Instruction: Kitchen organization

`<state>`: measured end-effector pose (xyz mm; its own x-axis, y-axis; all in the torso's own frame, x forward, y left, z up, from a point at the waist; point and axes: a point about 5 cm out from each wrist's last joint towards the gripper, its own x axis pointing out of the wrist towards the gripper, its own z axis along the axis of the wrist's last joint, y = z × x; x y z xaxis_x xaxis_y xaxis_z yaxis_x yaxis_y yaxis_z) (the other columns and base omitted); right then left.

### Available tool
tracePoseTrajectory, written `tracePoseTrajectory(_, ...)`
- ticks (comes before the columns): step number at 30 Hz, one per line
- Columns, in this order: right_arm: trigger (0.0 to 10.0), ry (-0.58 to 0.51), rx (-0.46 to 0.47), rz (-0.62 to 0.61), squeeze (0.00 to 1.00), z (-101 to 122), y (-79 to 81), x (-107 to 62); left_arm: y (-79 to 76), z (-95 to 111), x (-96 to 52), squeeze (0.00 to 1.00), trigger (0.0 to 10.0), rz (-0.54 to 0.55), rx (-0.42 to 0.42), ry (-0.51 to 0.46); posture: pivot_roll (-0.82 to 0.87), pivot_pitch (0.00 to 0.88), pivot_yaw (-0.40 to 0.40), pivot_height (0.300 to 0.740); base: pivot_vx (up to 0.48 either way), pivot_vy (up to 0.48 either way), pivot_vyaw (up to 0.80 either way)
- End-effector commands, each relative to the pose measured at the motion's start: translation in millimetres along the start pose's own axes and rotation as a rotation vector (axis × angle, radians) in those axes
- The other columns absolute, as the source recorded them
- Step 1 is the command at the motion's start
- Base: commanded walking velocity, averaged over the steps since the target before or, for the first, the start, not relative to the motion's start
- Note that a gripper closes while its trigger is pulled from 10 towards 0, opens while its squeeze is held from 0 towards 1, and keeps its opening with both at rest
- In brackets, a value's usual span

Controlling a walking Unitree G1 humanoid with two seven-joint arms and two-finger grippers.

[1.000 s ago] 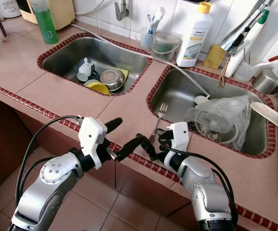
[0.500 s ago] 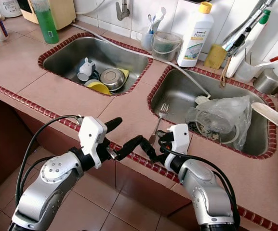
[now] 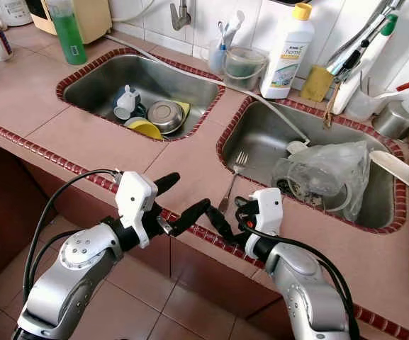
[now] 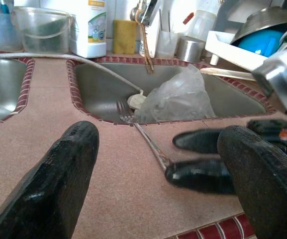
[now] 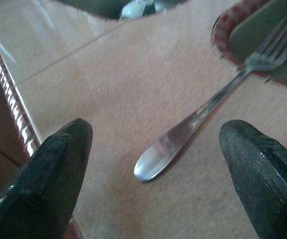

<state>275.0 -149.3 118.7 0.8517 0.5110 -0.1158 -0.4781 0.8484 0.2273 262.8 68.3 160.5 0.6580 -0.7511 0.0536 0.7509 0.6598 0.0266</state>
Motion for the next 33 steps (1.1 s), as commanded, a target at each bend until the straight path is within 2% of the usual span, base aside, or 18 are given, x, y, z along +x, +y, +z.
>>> tracePoseTrajectory(1,10.0,-0.058,-0.034,-0.009,0.00,14,-3.4,-1.5,-3.3,-1,2.8,0.00,10.0,-0.019,-0.002,-0.001,-0.07,0.150,-0.058,0.740,0.000,0.000,0.00)
tracePoseTrajectory(9,10.0,-0.082,-0.043,0.027,0.00,22,-4.8,5.2,-4.0,0,3.6,0.00,10.0,-0.024,-0.001,-0.001,-0.06,0.144,-0.057,0.740,0.000,0.000,0.00)
tracePoseTrajectory(22,10.0,-0.040,-0.034,0.072,0.00,17,-14.9,21.1,-3.4,0,1.9,0.00,10.0,-0.018,-0.001,0.001,-0.05,0.155,-0.056,0.740,0.000,0.000,0.00)
tracePoseTrajectory(33,10.0,-0.026,-0.029,0.081,0.00,15,-23.0,25.9,-3.6,0,0.4,0.00,10.0,-0.015,-0.004,0.003,-0.05,0.165,-0.055,0.740,0.000,0.000,0.00)
